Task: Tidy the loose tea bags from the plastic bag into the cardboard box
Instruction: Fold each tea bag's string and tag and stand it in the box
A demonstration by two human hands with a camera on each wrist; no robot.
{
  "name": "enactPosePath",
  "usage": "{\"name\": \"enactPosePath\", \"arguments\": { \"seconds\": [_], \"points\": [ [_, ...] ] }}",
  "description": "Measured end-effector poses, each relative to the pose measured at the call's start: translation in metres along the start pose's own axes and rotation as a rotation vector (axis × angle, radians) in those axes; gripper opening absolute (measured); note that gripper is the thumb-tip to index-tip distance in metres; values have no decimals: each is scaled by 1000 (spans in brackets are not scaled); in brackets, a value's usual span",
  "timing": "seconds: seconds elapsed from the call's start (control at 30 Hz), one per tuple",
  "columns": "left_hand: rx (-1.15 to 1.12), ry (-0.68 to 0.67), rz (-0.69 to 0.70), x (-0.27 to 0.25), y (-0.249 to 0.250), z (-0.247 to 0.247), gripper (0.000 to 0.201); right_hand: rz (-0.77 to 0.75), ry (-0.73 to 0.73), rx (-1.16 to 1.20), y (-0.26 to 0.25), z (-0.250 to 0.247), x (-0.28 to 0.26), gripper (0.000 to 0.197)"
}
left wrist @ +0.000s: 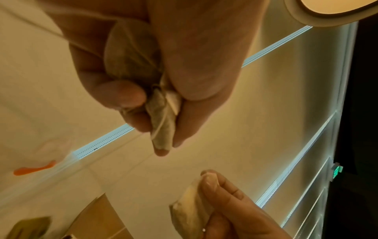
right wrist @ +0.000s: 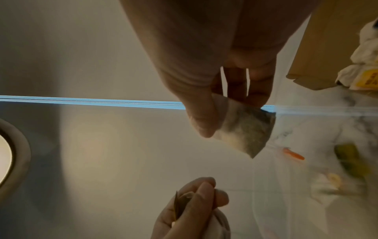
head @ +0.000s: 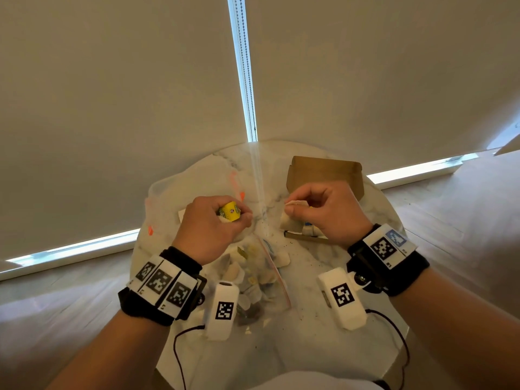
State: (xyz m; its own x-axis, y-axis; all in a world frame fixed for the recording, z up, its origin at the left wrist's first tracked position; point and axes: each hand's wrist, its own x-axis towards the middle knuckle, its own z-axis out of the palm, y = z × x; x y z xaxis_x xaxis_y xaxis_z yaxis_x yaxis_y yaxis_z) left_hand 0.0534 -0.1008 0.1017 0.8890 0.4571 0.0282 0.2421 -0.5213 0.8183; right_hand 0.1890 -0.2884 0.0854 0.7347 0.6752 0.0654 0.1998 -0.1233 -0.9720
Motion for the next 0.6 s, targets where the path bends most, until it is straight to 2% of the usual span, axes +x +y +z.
{"name": "enactPosePath", "arguments": {
  "seconds": [0.13,0.27,0.43,0.53,0.6],
  "points": [
    [-13,81,60,-2,4,-2,6,-31,-35,-23,-9,4,0,14],
    [-137,111,12,-4,9,-7,14,-82,-52,-61,-18,5,1,22],
    [-353,117,-63,-10,17,-9,10,-85,1,55,-30,3,0,17],
    [-378,88,-17,-10,19,-9,5,-96,-60,64,-35,5,-2,18],
    [-328,47,38,-9,23,-10,10,-93,-112,80,-38,6,-3,21]
  ]
}}
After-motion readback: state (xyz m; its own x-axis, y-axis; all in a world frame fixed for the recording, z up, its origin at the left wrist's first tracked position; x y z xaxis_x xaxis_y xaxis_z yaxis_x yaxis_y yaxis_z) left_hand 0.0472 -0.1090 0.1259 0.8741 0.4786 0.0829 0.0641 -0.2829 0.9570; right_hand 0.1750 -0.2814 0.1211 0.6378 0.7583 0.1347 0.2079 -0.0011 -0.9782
